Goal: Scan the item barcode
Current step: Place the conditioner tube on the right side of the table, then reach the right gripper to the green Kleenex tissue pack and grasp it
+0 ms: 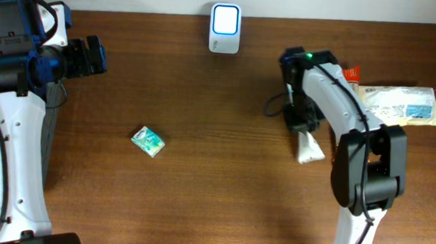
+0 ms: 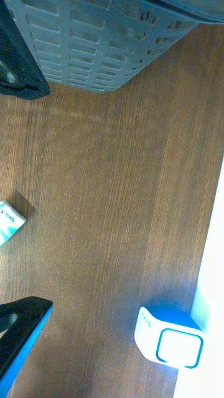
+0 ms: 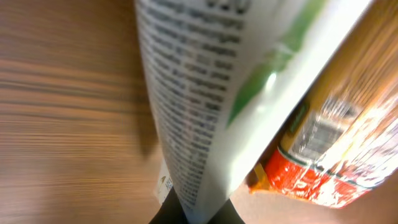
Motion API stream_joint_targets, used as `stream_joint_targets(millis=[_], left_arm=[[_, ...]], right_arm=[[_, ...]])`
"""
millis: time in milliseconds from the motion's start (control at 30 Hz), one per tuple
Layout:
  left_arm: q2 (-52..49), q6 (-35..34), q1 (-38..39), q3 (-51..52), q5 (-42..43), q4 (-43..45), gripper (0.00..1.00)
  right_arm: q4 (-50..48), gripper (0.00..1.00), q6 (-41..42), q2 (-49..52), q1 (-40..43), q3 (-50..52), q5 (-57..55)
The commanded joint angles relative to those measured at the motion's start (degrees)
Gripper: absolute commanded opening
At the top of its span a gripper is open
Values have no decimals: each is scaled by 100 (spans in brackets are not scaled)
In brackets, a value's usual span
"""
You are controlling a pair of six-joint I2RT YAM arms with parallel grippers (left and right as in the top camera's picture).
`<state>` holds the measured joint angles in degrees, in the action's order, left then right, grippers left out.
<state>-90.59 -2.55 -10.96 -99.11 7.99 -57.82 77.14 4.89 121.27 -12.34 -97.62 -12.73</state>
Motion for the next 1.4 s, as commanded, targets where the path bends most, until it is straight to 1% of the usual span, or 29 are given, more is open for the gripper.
stream_joint_targets(millis=[0, 33, 67, 133, 167, 200, 267, 300, 333, 400, 433, 467, 533, 600, 667, 733, 800, 833, 867, 900, 967, 1000, 1033, 1067, 1133, 1200, 1233, 1300, 1367], left_arm=[[39, 90, -20, -11, 15, 2, 99], [42, 90, -20, -11, 15, 4, 99], [42, 87, -20, -11, 15, 4, 99], [42, 90, -20, -11, 15, 2, 99], [42, 90, -20, -11, 15, 2, 99], [39, 87, -20, -11, 15, 2, 99], [42, 90, -20, -11, 15, 4, 99], [42, 90, -20, -11, 15, 2, 99], [39, 90, -20, -11, 15, 4, 99], [42, 90, -20, -11, 15, 2, 99], [42, 90, -20, -11, 15, 4, 99], [42, 90, -20, -11, 15, 2, 99], [39, 90, -20, -11, 15, 4, 99], [42, 90, -20, -11, 15, 4, 99], [42, 90, -20, -11, 15, 4, 99], [42, 90, -20, -11, 15, 2, 99], [42, 90, -20, -11, 15, 4, 99], [42, 90, -20, -11, 15, 2, 99], [42, 90, -20, -11, 15, 4, 99], [39, 87, -20, -11, 15, 4, 99], [39, 87, -20, -11, 15, 2, 99], [42, 90, -20, -11, 15, 2, 99], [42, 90, -20, -11, 15, 4, 99], [42, 87, -20, -11, 15, 4, 99], [42, 90, -20, -11, 15, 2, 99], [42, 90, -20, -11, 15, 4, 99], [39, 90, -20, -11, 15, 2, 99], [39, 87, -20, -11, 15, 4, 99], [39, 90, -20, -11, 15, 4, 99]], right_arm=[[-446, 9, -192, -94, 640, 400, -494], [-623, 44, -295, -94, 903, 400, -546], [-647, 47, -295, -96, 1021, 365, -560], [-455, 51, -291, -101, 1228, 131, -431], [-295, 57, -291, -101, 1220, -116, -13], [-203, 61, -299, -101, 1147, -389, 629], [-247, 64, -487, -101, 896, -796, 2041], [-721, 72, -485, -92, 621, -828, 3565], [-1185, 72, -485, -76, 356, -767, 4494], [-1753, 74, -442, -31, -140, -717, 4765], [-2179, 71, -431, 105, -664, -717, 4769], [-2590, 63, -229, 262, -1185, -717, 4767], [-3163, 55, -92, 494, -1825, -756, 4701], [-3585, 54, -96, 678, -2308, -820, 4529], [-3991, 54, -166, 881, -2828, -820, 3823], [-4282, 53, -168, 1134, -3364, -820, 2597], [-4350, 53, -426, 1311, -3620, -820, 2439], [-4365, 47, -424, 1386, -3679, -820, 2444], [-4354, 42, -420, 1425, -3683, -820, 2446], [-4352, 33, -417, 1436, -3672, -820, 2448], [-4247, 25, -417, 1432, -3672, -822, 2452], [-4028, 20, -420, 1394, -3663, -866, 2470], [-3646, 4, -420, 1314, -3600, -1056, 2500], [-3351, 4, -420, 1228, -3530, -1235, 2564], [-2107, 4, -380, 1019, -3126, -1987, 2929], [-1412, 4, -92, 1019, -2693, -2284, 2924], [-1259, 4, 15, 1029, -2396, -2273, 2924], [-1351, 4, 326, 1036, -1836, -2002, 2922], [-1534, 4, 767, 1047, -1482, -1563, 3062]])
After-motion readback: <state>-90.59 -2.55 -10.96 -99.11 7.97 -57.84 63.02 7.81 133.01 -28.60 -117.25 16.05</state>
